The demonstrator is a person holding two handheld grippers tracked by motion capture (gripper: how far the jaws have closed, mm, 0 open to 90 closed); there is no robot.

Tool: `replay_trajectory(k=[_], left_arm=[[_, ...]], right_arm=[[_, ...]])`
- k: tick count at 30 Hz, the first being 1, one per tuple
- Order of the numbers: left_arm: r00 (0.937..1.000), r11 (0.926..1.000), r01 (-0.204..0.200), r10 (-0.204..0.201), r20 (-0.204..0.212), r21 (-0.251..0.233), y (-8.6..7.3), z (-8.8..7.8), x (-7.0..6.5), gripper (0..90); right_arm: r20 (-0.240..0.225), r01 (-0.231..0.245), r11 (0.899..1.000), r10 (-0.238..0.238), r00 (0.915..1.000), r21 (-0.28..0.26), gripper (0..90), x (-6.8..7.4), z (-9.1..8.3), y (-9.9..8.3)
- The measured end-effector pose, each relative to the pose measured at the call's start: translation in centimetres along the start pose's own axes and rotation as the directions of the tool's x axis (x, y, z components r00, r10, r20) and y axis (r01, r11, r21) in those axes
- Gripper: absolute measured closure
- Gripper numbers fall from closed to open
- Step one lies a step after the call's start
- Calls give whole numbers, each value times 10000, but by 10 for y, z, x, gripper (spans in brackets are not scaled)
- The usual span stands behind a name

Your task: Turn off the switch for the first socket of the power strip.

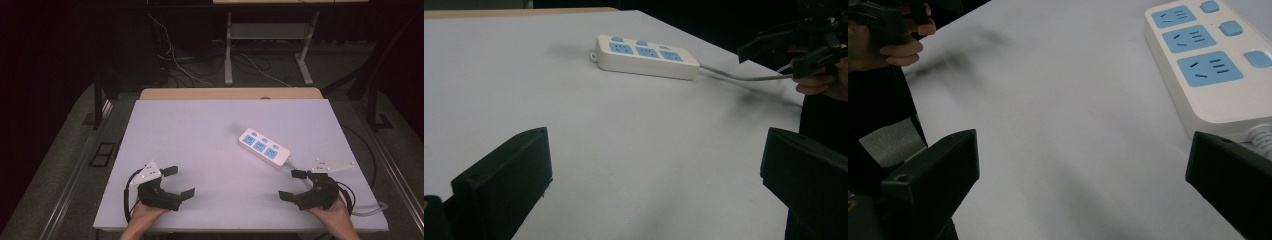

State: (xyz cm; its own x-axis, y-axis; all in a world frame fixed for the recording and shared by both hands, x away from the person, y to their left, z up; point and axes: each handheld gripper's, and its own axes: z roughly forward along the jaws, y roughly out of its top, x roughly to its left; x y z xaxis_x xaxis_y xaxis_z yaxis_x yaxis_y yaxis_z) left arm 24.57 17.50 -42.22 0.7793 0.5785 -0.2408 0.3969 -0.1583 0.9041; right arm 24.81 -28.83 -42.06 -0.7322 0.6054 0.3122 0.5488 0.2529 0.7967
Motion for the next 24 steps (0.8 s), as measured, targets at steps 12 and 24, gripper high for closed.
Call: replay_trajectory(k=[12, 24], left_arm=[[10000, 9999, -41, 41, 41, 120, -1, 0, 0, 0], [9999, 9994, -10, 4, 161, 338, -2, 3, 1, 0]], right_arm=[[-22, -28, 10000, 28, 10000, 93, 4, 1, 0, 0], [-174, -108, 9995, 113, 9998, 284, 4, 3, 1, 0]])
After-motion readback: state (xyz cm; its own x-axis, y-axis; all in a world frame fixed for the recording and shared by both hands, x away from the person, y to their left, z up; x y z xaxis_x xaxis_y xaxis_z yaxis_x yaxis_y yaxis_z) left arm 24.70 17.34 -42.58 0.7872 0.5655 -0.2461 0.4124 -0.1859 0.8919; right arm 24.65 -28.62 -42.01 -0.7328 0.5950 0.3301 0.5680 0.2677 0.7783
